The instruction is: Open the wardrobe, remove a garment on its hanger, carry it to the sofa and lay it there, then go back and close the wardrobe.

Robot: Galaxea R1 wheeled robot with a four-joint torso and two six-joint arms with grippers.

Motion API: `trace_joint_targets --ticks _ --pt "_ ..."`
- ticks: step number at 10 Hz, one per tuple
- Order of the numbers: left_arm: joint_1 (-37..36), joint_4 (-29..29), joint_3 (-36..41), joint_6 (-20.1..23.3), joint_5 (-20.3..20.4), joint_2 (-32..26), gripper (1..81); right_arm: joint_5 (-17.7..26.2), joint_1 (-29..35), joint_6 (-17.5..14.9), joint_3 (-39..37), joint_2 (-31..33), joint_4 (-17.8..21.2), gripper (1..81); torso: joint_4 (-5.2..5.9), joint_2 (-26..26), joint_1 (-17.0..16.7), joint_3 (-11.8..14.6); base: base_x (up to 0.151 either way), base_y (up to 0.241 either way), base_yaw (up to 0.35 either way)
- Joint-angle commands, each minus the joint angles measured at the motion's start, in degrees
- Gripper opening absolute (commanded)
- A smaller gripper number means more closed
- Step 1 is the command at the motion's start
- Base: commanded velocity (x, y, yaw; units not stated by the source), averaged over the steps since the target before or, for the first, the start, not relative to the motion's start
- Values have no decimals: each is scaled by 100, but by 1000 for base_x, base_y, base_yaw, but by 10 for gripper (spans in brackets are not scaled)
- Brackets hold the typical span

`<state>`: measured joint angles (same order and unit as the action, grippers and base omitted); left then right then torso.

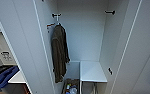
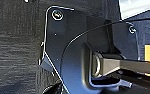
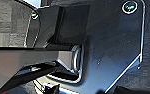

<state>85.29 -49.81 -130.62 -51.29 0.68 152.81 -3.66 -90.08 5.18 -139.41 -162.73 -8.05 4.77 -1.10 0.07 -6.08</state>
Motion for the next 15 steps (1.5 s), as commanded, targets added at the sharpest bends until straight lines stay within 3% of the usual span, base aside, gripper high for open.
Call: trace_joint_targets --ticks 1,4,6,10,11,12,14,15 --pt "-218 629 501 -48 379 -1083 811 147 318 35 1371 1352 478 811 0 0 0 0 0 0 0" --pt "-209 1000 652 -48 741 -1824 811 -21 521 36 1936 2199 884 811 0 0 0 0 0 0 0" --pt "123 1026 608 -48 609 -1885 811 -21 538 27 1954 2260 884 811 0 0 0 0 0 0 0" --pt "442 1272 959 57 942 -2597 811 32 749 36 2332 2515 910 811 0 0 0 0 0 0 0" --pt "380 1699 1352 378 908 -2938 811 14 837 62 2631 2770 1015 811 0 0 0 0 0 0 0" --pt "310 2339 1652 1158 899 -3141 811 -29 968 71 2963 3076 1164 811 0 0 0 0 0 0 0" --pt "65 4149 1969 3004 846 -3317 811 -39 1275 71 3350 3533 1392 811 0 0 0 0 0 0 0" --pt "-198 4911 2075 3620 604 -3439 811 -30 1459 71 3534 3777 1497 811 0 0 0 0 0 0 0"
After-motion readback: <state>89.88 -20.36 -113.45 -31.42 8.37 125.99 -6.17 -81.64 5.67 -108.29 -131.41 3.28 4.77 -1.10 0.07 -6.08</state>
